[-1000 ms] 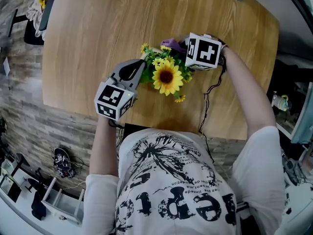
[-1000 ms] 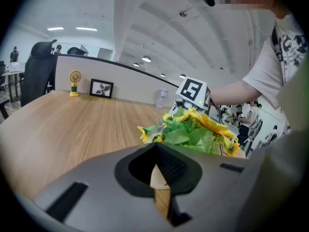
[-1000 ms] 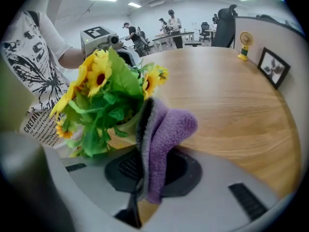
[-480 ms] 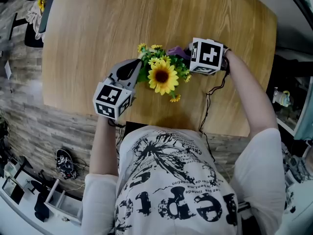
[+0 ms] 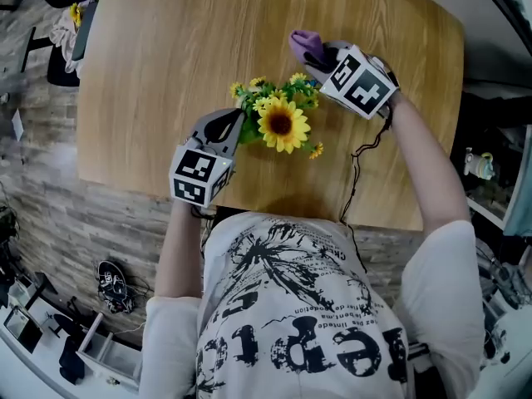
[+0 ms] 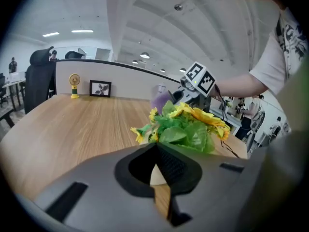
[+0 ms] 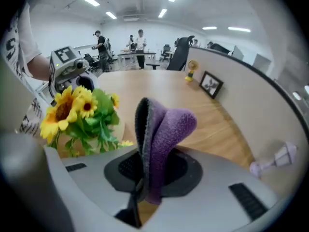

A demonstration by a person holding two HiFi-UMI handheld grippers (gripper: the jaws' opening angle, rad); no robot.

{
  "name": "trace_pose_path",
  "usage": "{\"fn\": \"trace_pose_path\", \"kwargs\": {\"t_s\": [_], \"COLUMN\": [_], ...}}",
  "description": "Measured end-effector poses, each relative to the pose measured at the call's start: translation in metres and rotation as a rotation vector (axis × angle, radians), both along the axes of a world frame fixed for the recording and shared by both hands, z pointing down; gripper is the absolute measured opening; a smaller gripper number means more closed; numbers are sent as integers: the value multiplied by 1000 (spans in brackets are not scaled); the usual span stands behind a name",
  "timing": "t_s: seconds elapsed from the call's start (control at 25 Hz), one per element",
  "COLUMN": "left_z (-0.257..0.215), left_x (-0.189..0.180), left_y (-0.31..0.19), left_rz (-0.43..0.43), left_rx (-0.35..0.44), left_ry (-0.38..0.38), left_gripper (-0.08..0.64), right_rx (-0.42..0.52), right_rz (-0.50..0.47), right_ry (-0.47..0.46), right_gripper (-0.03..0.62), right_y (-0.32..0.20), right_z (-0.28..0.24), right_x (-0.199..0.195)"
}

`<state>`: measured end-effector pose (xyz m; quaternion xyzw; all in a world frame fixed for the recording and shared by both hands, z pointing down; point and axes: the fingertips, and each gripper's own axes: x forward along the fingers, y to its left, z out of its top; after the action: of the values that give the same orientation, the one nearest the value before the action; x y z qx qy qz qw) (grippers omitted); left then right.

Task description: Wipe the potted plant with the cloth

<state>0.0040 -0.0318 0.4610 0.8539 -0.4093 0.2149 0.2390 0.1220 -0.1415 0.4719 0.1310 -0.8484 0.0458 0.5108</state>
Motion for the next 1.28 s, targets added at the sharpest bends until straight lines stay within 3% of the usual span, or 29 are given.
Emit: {"fn": "trace_pose_path", "kwargs": {"t_s": [0.2, 0.32, 0.64, 0.96, 1.12, 1.28], "left_z": [-14, -31, -86, -124, -124, -117], "left_x": [-8, -16, -62, -112, -124, -128], "left_y": [-4, -14, -37, -42, -36, -31], "left_rz": [41, 66, 145, 232, 276, 330], "left_rx": [55, 109, 294, 400, 409, 403], "left_ry": [-10, 18, 48, 92, 109, 124], "left_gripper": [3, 3, 3, 3, 3, 3], "right_rx": [221, 271, 309, 373, 329, 270], "right_rz": [177, 255, 473, 789, 854, 845], "right_ry": [-138, -238, -361, -395, -401, -365], "right_gripper": [71, 71, 71, 72, 72, 72], "right_y": [-21, -20, 10, 45, 68, 82], "right_z": [-51, -77, -120, -130, -114, -85], "right_x": [-33, -59, -101, -110, -135, -167]}}
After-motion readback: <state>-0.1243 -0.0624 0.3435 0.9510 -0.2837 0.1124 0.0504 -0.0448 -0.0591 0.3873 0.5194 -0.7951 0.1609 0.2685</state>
